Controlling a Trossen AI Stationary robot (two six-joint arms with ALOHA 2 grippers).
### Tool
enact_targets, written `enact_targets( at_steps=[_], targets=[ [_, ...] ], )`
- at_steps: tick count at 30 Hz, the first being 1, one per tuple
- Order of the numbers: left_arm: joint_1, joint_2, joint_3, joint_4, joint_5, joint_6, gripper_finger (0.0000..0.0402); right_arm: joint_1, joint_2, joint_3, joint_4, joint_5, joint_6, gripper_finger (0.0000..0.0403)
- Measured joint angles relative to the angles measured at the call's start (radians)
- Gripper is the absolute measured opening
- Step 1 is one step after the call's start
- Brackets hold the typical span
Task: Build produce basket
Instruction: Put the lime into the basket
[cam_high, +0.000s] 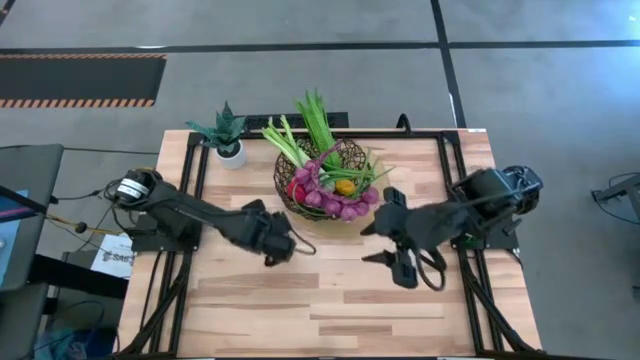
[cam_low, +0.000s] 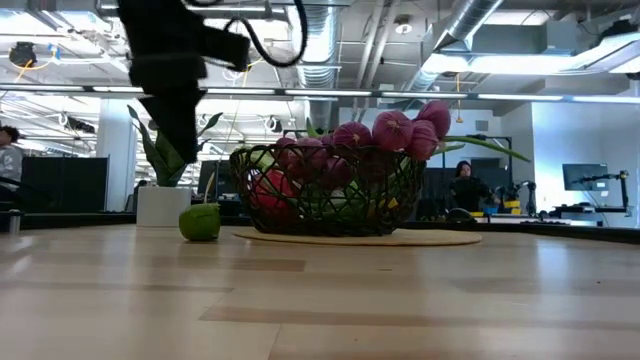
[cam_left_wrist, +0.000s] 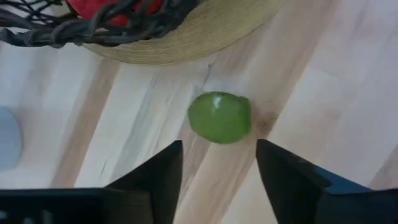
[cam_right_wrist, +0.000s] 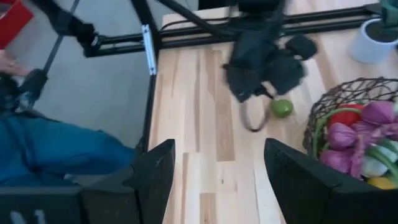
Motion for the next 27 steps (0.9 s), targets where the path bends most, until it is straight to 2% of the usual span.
enact_targets(
  at_steps=[6, 13, 20, 27],
  targets=[
    [0.116, 0.000, -0.005, 0.038, 0.132, 0.061, 0.0233, 0.041, 0.000, 0.000, 0.001, 0.000, 0.000, 0.0265],
    [0.202, 0.000, -0.005, 0.111, 0.241, 0.145, 0.0246, 0.062, 0.001, 0.000, 0.001, 0.000, 0.023, 0.0265],
    [0.235, 0.000, -0.081, 0.110, 0.252, 0.135, 0.0245, 0.085, 0.001, 0.000, 0.001, 0.000, 0.037, 0.0265],
    [0.237, 0.000, -0.160, 0.229, 0.272, 0.132, 0.0245, 0.084, 0.001, 0.000, 0.001, 0.000, 0.044, 0.0265]
  ],
)
